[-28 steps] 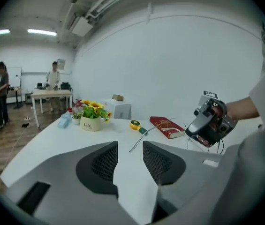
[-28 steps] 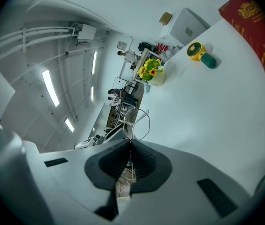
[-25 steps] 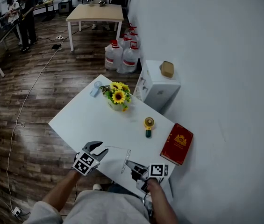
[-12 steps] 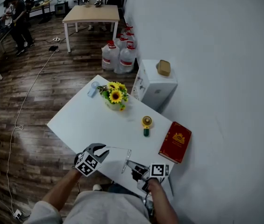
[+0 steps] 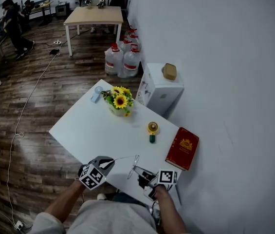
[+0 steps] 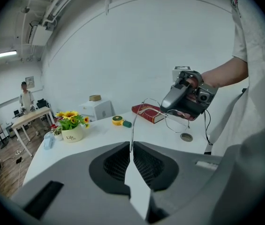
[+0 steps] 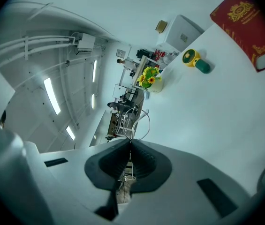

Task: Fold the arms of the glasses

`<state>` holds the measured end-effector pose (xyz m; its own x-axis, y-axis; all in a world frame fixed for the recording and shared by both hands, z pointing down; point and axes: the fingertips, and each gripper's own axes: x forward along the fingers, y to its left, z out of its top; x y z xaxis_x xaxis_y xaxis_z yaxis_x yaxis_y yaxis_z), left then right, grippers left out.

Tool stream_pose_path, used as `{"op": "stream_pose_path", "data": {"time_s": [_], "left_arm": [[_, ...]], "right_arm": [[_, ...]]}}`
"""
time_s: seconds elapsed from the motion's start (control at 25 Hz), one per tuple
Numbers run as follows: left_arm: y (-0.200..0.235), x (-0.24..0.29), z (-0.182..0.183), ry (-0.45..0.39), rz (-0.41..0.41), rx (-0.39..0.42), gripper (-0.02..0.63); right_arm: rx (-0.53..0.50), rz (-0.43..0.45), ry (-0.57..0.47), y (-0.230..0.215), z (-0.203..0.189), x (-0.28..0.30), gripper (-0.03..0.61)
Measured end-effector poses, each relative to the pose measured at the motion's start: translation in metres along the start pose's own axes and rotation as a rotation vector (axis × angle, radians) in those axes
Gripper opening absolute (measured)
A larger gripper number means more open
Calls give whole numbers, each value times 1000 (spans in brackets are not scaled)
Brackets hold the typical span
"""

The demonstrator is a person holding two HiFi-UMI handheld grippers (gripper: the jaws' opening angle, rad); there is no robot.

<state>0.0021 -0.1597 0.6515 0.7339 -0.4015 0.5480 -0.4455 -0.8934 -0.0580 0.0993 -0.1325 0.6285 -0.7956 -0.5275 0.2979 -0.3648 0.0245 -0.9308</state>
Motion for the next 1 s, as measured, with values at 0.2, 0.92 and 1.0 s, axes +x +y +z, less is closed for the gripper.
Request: {"op": "stream_pose_path", "data": {"time_s": [0.2, 0.92, 1.0], "left_arm": [[-16, -3, 15, -29, -42, 25, 17], [-61, 3, 35, -86, -197, 40, 18], [-60, 2, 33, -84, -197, 34, 18]], "right_arm": [[73, -75, -55, -4, 9, -4, 12], [69, -10, -137, 2, 30, 4, 11], [66, -27, -139, 1, 30, 3, 11]]}}
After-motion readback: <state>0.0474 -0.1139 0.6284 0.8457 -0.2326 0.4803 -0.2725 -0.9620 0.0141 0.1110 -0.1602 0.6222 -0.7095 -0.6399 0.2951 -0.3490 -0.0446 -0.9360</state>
